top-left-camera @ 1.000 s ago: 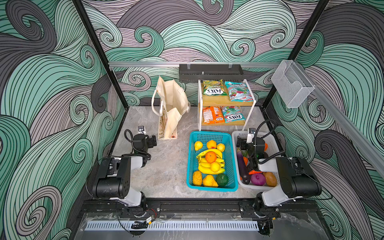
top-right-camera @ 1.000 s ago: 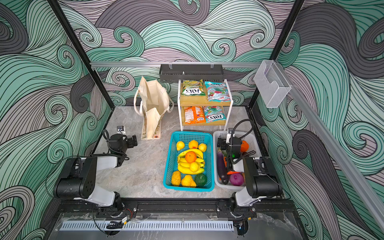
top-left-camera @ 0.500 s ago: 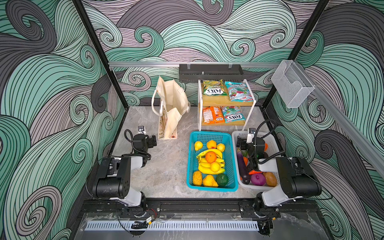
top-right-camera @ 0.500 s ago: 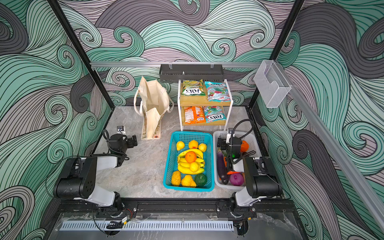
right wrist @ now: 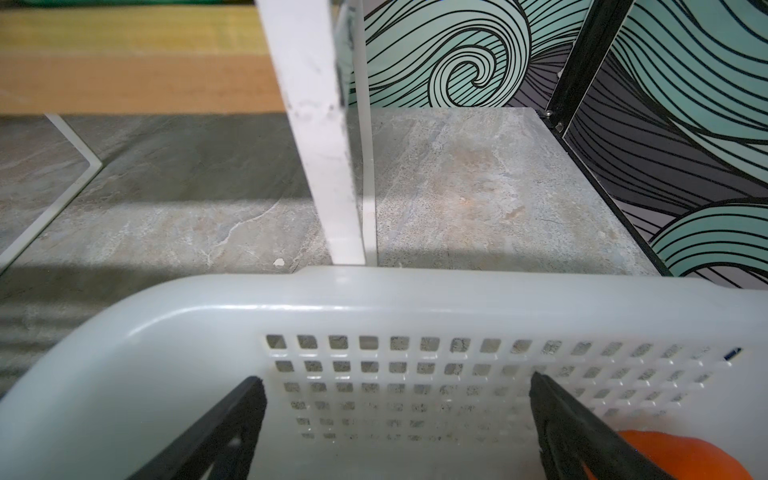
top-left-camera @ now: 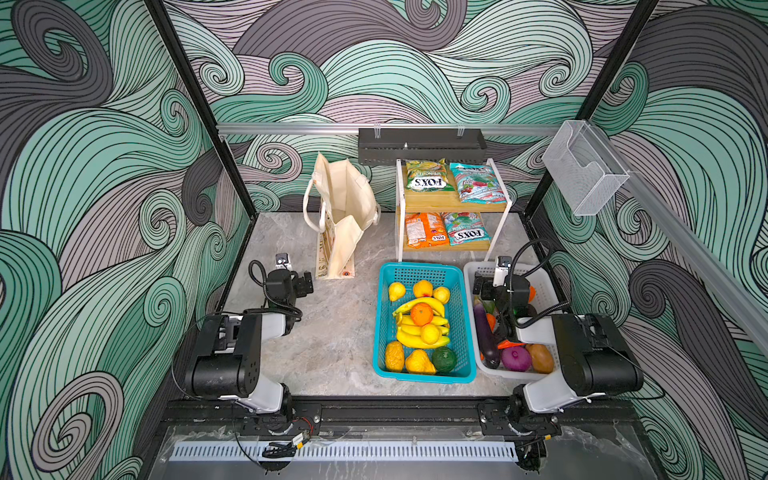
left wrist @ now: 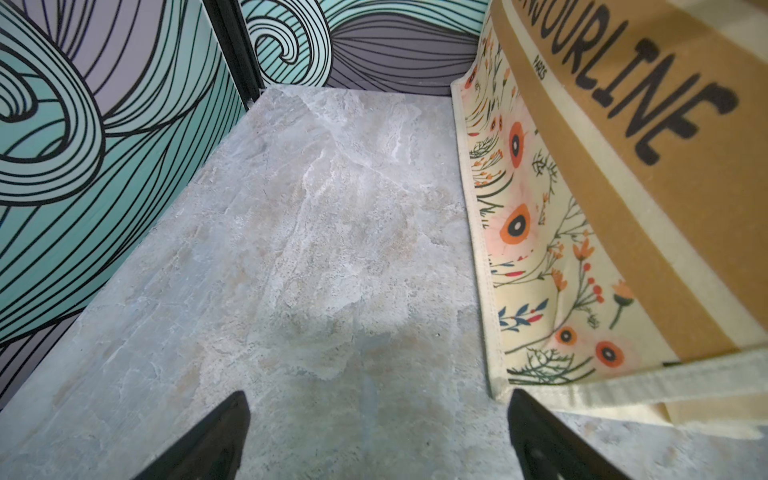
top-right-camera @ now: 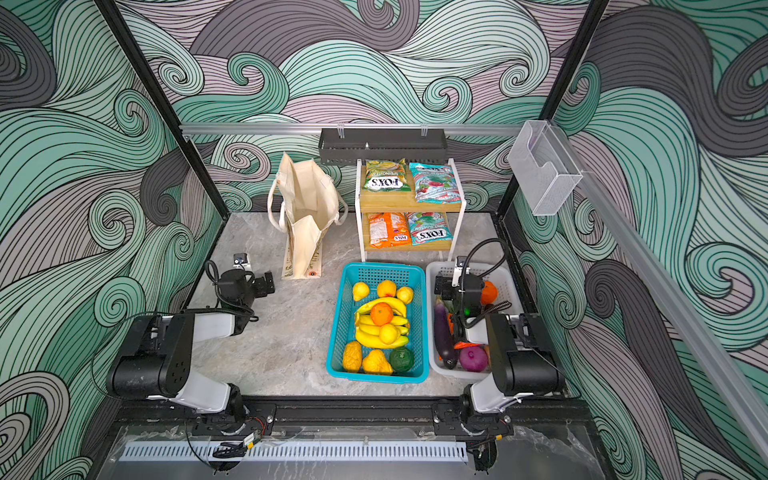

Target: Place the food into the grocery bag and tie it

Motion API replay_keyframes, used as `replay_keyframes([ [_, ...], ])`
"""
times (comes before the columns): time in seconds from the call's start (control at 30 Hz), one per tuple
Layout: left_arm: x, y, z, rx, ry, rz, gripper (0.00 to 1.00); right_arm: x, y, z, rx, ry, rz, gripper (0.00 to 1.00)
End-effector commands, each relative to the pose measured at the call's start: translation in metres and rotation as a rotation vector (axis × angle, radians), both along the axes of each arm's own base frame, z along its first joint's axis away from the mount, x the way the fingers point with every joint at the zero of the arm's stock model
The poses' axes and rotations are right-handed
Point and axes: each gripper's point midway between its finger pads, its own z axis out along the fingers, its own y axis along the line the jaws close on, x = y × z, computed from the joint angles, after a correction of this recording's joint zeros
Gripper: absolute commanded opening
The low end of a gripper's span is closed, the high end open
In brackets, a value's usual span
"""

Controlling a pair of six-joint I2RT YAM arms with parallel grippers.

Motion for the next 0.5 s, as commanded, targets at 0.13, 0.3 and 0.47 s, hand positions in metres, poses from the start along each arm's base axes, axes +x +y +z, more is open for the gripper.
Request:
replay_keyframes([
  [0.13,-0.020,0.013,0.058,-0.022,-0.076,0.106,0.99,-0.010,-0.004,0.035,0.027,-0.004,-0.032,0.99],
  [0.3,-0.031,0.006,0.093,-0.196,-0.148,0.145,0.99,-0.026,-0.012,0.063,0.203,0.026,-0.153,0.99],
  [0.47,-0.040,-0.003,0.117,-0.416,-0.114,0.201,0.99,-0.039,0.022,0.091,0.374,0.003,0.001,0.99],
])
